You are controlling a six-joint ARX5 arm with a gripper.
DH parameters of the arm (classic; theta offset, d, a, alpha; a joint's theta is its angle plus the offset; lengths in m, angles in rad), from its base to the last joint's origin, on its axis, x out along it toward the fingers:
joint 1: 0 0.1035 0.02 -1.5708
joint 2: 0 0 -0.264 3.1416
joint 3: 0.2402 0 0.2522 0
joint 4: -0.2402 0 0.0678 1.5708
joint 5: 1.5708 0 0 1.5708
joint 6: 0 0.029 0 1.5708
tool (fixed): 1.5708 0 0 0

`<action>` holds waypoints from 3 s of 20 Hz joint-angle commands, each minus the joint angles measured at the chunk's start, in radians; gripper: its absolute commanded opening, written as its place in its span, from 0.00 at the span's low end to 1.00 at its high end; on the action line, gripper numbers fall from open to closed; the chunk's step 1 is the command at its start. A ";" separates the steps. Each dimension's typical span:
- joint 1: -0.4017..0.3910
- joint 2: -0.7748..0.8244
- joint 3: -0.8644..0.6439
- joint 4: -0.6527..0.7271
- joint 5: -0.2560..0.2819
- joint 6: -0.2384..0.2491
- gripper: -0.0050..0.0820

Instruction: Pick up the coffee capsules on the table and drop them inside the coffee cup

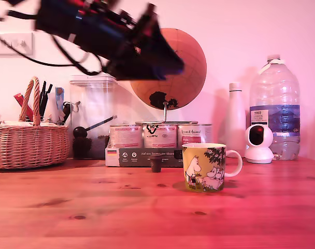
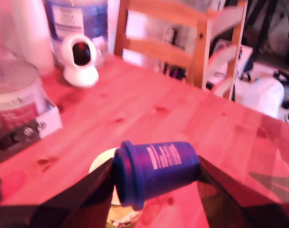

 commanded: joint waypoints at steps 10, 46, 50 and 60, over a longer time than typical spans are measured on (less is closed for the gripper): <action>-0.022 0.192 0.222 -0.202 -0.032 0.020 0.42; -0.088 0.569 0.748 -0.769 -0.206 0.127 0.72; -0.088 0.569 0.748 -0.772 -0.221 0.127 0.92; -0.088 0.565 0.748 -0.809 -0.229 0.127 0.81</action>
